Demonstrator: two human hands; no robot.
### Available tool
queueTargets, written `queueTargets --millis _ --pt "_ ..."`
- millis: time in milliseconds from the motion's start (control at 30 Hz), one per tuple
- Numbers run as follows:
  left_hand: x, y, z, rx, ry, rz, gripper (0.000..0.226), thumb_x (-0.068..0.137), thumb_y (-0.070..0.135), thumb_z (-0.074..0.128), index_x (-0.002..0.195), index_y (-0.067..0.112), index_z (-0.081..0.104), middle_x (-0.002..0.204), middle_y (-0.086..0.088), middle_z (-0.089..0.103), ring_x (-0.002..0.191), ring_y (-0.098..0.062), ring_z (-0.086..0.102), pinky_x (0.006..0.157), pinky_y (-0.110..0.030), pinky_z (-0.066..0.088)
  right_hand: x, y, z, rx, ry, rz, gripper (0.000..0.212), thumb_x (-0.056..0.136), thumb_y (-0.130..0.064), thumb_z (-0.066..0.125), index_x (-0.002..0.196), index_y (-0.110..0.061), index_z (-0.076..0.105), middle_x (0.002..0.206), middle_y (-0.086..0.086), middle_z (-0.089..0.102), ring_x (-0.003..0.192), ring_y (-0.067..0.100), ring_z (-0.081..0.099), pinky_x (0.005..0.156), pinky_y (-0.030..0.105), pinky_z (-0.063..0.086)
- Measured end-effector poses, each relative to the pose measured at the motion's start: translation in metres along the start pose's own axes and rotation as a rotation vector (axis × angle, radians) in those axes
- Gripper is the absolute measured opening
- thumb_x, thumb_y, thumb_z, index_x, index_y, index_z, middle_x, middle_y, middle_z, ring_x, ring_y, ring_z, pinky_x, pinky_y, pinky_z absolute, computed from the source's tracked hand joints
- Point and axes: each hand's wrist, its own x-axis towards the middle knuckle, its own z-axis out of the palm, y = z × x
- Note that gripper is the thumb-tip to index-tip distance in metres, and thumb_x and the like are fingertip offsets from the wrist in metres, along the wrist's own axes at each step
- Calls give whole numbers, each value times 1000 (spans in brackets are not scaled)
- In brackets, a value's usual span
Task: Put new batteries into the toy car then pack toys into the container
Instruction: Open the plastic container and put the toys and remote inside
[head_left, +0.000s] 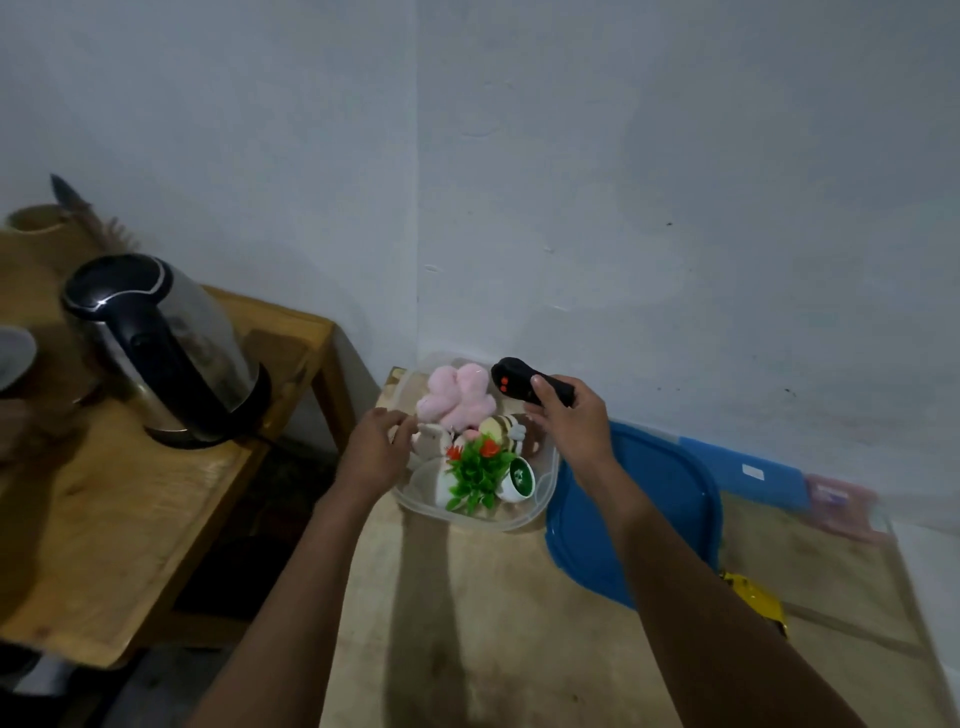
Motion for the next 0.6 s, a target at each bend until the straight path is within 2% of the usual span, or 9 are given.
queueTargets --millis 67,133,167,233,300,367,433,500,600 --pt "6 3 5 10 59 -27 27 101 24 53 105 8 75 112 -17 63 105 -33 59 83 -33 45 10 3 4 -122 -15 -57 19 91 -29 67 103 -16 61 97 1 70 86 16 71 79 29 58" --pt "7 8 11 53 104 -61 29 101 28 51 106 13 75 112 -16 61 101 -35 61 80 -37 50 16 4 5 -269 -32 -134 18 93 -29 64 107 -17 60 93 -11 64 85 6 64 73 11 50" --pt "8 10 14 89 118 -73 30 102 29 48 106 15 74 111 -15 61 99 -35 61 76 -36 49 20 5 5 -320 -46 -162 17 94 -27 63 108 -18 60 91 -15 62 83 0 60 67 4 44" --pt "10 13 19 165 128 -89 31 104 29 44 106 17 73 109 -13 60 99 -35 61 71 -32 42 27 9 8 -410 -73 -207 17 94 -24 63 109 -19 62 89 -17 61 80 -4 57 64 1 40" --pt "11 15 23 244 134 -118 32 104 28 41 113 20 71 113 -13 60 103 -34 61 73 -34 42 34 15 10 -513 -93 -253 19 94 -23 63 112 -18 67 93 -12 66 83 3 60 69 6 43" --pt "12 14 26 325 144 -155 33 104 27 40 121 24 69 117 -12 61 106 -34 62 78 -37 47 40 25 12 -656 -114 -317 21 94 -23 61 113 -20 69 98 -4 70 88 13 63 76 22 49" --pt "12 12 29 399 148 -166 35 105 25 39 128 28 65 117 -10 62 104 -33 64 77 -39 50 45 36 14 -867 -124 -397 21 96 -26 57 112 -21 69 96 2 72 85 20 65 73 32 52" --pt "13 10 33 437 168 -147 35 104 23 40 127 26 65 115 -11 63 100 -33 66 75 -39 51 48 42 17 -1044 -117 -442 19 97 -26 54 105 -17 68 88 7 72 79 26 66 66 34 51" --pt "15 5 38 450 176 -112 33 104 24 38 128 21 61 124 -14 60 98 -35 66 79 -44 55 53 50 22 -1257 -144 -398 18 99 -22 50 99 -13 66 88 8 71 79 27 67 61 32 46"
